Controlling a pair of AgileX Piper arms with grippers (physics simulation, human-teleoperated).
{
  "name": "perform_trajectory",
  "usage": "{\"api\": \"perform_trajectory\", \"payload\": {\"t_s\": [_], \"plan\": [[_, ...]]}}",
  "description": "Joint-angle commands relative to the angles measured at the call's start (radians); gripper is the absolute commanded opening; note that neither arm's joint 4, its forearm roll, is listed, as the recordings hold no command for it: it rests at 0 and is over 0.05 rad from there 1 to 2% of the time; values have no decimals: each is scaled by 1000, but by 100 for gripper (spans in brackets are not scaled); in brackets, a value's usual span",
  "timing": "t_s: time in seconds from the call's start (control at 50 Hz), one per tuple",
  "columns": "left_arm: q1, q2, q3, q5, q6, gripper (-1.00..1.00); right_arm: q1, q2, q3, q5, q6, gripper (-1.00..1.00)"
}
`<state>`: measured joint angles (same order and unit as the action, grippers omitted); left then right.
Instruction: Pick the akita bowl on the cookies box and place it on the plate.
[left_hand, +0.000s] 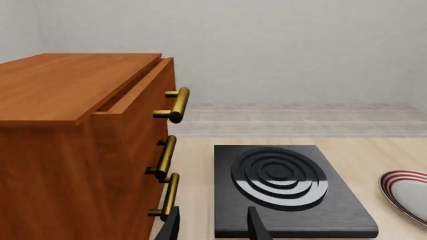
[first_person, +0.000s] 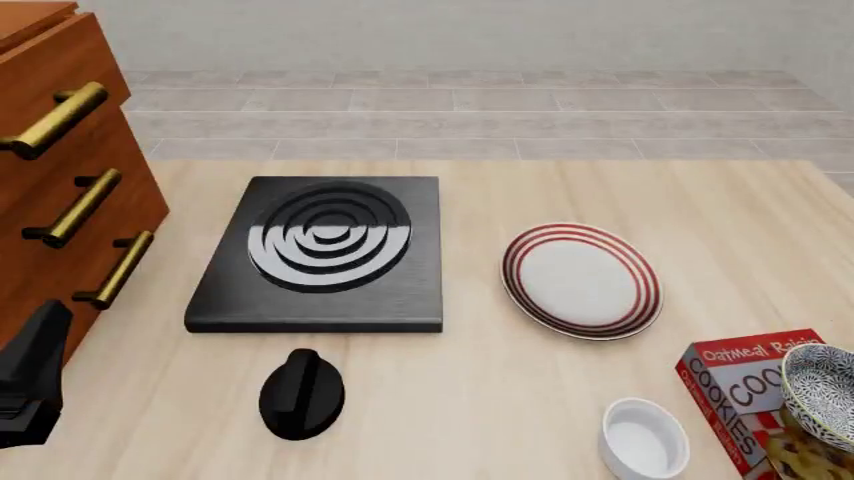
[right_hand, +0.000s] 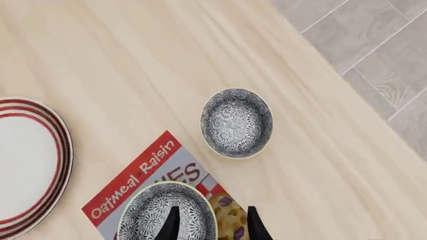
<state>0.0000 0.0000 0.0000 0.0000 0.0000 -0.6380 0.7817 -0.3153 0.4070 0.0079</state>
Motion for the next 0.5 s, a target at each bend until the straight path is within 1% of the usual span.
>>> {"api": "perform_trajectory", "payload": {"t_s": [0.02,0.2,0.22,0.26,0.5], "plan": [[0,0,0,0,0,100,16,52,67,-63,-12,100],[0,0,0,0,0,100,20,95,100,-123,-5,100],[0,0,0,0,0,100,21,101,101,-129,2,100],[0,0,0,0,0,100,18,107,102,-136,-5,100],[0,0,0,0,0,100,26,157,131,-198,0,100]]}}
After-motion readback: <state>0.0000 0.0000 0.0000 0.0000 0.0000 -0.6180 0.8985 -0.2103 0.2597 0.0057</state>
